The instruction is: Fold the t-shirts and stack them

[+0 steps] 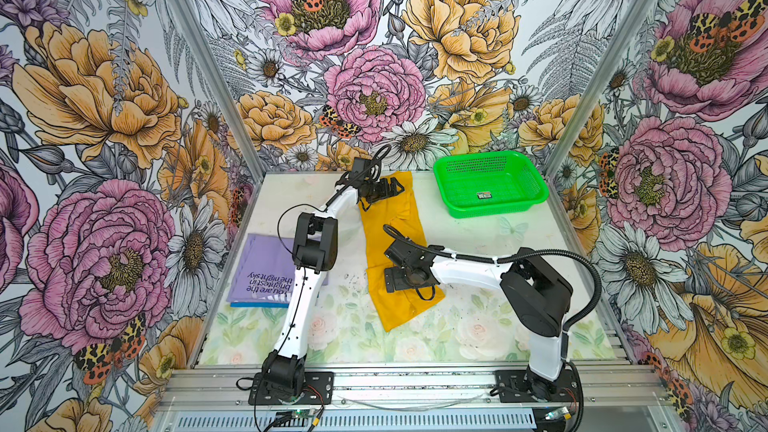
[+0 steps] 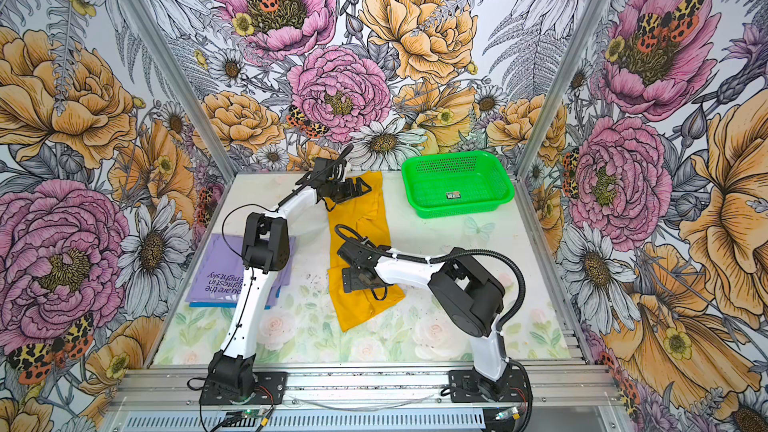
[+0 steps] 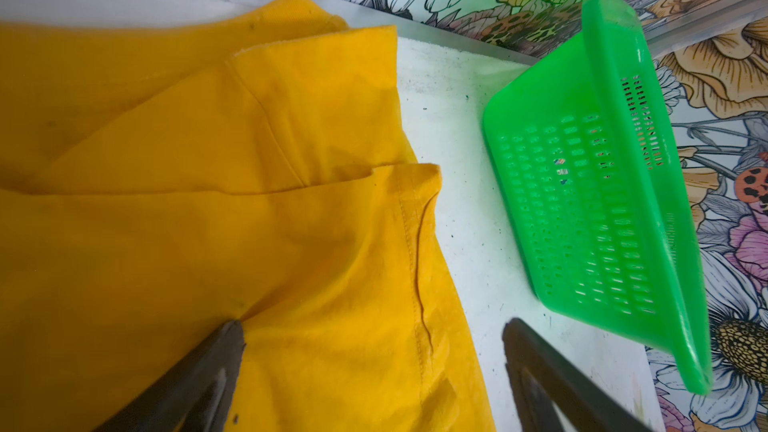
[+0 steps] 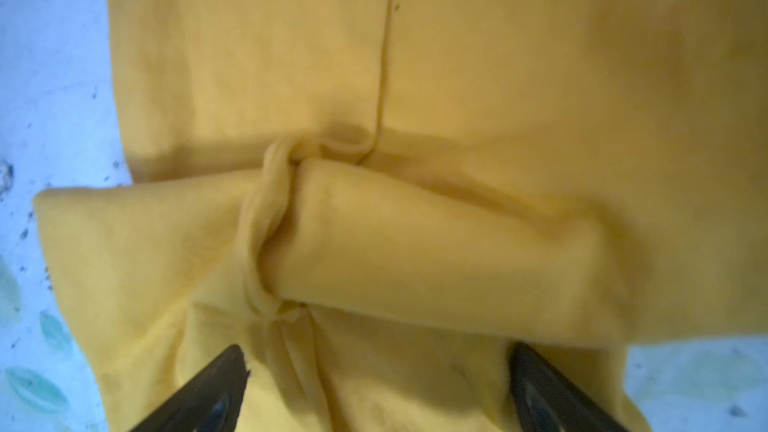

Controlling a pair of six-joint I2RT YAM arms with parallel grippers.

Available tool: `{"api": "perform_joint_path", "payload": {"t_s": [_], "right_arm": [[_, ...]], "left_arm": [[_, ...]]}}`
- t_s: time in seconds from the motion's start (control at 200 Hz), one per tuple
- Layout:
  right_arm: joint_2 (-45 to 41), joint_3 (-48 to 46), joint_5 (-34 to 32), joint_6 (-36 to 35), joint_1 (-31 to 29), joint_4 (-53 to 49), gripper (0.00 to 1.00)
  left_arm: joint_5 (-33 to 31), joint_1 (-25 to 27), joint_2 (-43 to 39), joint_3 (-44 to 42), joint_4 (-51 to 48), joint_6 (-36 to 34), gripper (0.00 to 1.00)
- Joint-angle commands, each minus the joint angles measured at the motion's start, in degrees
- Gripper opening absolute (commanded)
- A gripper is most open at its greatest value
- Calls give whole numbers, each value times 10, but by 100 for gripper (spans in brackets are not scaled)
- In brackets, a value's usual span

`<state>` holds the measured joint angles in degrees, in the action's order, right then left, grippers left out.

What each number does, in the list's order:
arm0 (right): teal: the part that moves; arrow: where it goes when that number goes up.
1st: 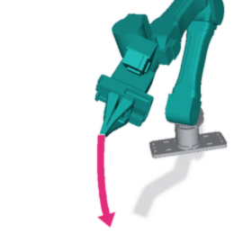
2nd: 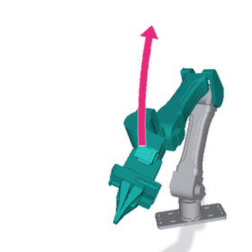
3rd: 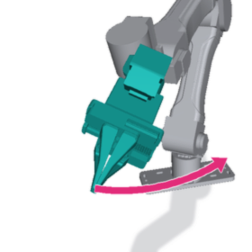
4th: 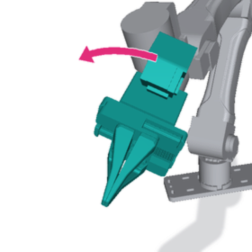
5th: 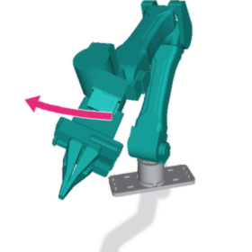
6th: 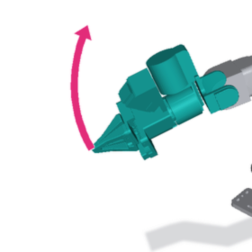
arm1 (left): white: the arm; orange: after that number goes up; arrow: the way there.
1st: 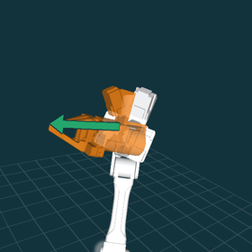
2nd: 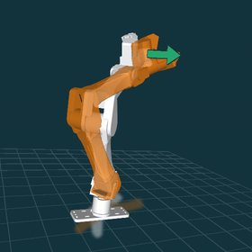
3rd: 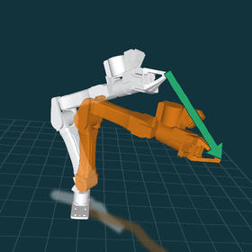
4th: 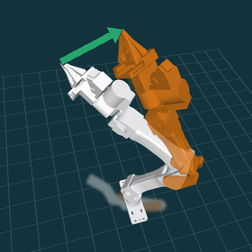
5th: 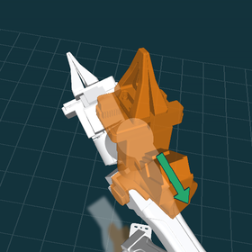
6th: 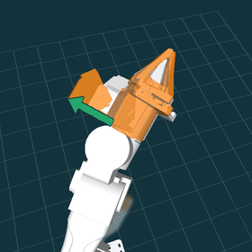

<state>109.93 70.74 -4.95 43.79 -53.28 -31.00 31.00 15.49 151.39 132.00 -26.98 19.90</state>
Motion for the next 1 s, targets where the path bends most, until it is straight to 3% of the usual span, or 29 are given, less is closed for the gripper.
{"api": "perform_joint_path", "payload": {"t_s": [0.0,0.295,0.45,0.585,0.745,0.996], "right_arm": [[27,-63,103,43,-38,-51,99],[-52,-161,121,67,-88,-52,99],[-110,-169,117,55,-90,-54,100],[-204,-175,91,41,-58,-56,100],[-272,-196,96,9,6,-67,99],[-305,-202,97,-64,109,-99,100]], "left_arm": [[13,7,-17,2,-10,-17,99],[7,14,-64,-21,-8,-35,99],[20,13,-76,-27,-8,-31,99],[15,16,-150,-81,-8,-42,99],[-33,14,-298,-240,-13,-26,99],[-150,60,-573,-602,-13,14,99]]}}
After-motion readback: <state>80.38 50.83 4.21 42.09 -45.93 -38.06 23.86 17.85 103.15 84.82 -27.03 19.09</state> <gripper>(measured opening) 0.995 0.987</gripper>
